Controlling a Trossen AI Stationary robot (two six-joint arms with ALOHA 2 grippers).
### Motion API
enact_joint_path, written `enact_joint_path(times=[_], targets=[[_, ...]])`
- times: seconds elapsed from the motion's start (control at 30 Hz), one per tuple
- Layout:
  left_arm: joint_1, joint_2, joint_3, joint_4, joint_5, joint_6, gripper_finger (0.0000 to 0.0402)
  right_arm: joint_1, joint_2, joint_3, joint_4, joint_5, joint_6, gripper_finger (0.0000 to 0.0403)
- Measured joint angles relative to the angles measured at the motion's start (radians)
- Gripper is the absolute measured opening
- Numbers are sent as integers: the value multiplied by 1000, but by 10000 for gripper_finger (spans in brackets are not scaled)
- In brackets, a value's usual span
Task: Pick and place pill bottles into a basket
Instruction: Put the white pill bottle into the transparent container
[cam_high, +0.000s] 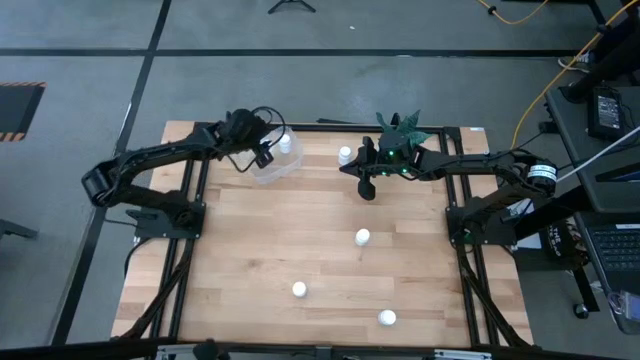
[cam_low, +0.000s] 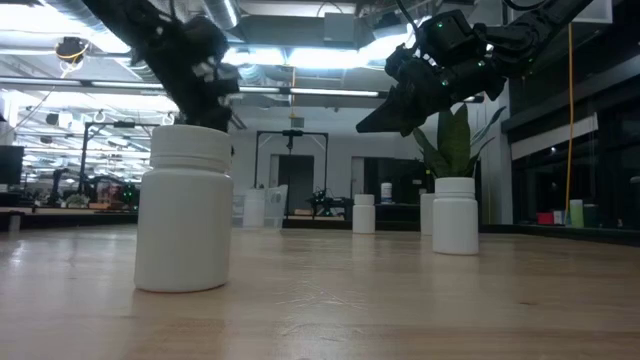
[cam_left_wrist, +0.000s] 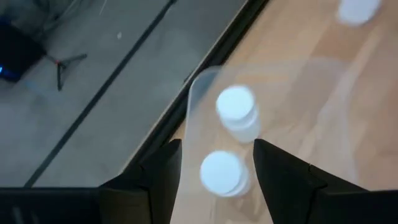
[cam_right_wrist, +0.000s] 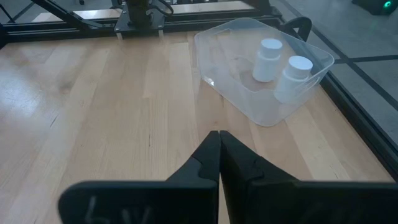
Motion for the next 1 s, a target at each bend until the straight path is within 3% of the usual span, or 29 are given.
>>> enact_joint_path(times=[0.27,0.57,0.7,0.87,1.0], targets=[[-102,-196,0,2,23,1,192,0,0,0,0,0,0,7],[-286,-409,0,-21,217,-2,179,0,0,0,0,0,0,7],[-371,-476,0,-124,206,-21,163,0,0,0,0,0,0,7],[-468,-498,-1,-245,156,-151,129,0,0,0,1,0,0,7],[-549,-484,-90,-163,137,-190,95,0,0,0,7,0,-1,7]])
